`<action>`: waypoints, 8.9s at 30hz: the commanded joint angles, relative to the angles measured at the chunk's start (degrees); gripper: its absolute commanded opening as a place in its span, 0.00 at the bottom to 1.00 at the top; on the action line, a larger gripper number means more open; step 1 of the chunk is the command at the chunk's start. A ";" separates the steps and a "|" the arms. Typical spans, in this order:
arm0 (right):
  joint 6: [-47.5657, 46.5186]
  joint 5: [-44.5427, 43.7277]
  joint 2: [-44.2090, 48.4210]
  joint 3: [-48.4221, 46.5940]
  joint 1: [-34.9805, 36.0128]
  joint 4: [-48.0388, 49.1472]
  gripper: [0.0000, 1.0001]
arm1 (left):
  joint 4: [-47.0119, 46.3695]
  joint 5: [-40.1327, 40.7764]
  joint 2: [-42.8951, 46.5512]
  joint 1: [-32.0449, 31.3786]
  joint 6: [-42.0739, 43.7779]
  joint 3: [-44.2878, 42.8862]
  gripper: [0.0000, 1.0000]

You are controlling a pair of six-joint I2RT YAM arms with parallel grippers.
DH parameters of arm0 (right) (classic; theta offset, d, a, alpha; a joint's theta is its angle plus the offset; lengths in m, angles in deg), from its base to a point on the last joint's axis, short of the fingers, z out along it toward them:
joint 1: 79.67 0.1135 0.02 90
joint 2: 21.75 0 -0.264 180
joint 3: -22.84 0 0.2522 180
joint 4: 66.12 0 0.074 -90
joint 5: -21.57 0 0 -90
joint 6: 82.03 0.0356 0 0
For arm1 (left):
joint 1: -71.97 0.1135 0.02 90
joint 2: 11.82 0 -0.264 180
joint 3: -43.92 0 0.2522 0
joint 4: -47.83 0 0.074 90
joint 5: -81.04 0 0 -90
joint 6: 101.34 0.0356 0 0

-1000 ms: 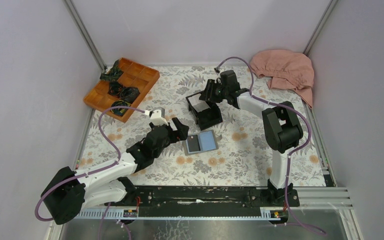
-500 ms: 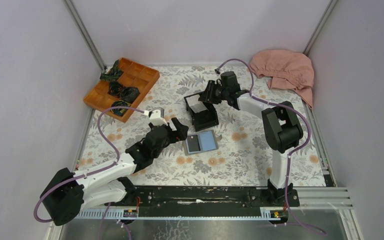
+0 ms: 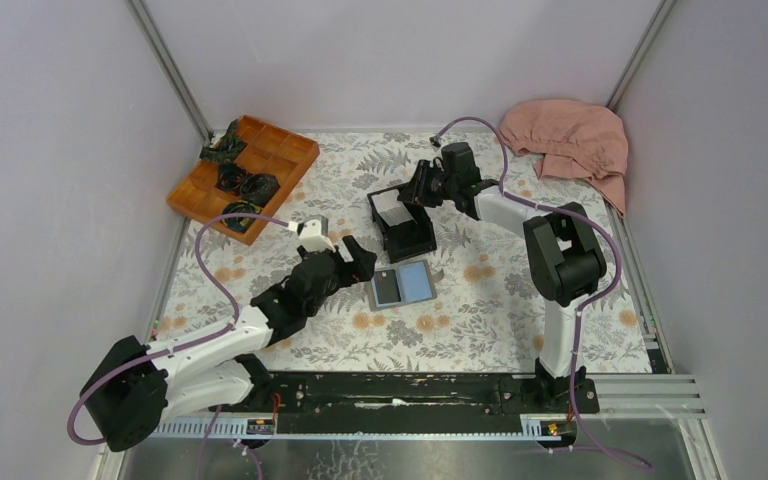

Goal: Put the credit cards into the card holder
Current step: Pick up the credit card from the storage box, then move the storage box to the center of the board.

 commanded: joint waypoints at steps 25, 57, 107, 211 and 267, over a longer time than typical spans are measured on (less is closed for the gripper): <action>-11.21 -10.82 5.33 -6.17 4.24 -11.14 0.10 | 0.31 0.38 2.30 0.47 -0.72 -1.62 0.91; -18.89 -26.64 1.31 -10.07 9.01 -19.36 0.04 | 1.92 1.19 1.38 0.47 0.00 -3.09 0.89; -22.36 -40.45 1.12 -5.37 12.32 -19.72 0.00 | 8.23 1.95 3.02 0.39 -3.08 -3.84 0.86; -5.43 -0.75 48.87 38.67 13.31 -5.36 0.39 | -22.30 -28.48 2.94 5.91 5.55 10.00 0.00; -22.64 -26.60 -19.80 -31.22 13.96 -21.09 0.00 | -45.13 -7.21 -22.57 -2.48 -12.58 11.52 0.00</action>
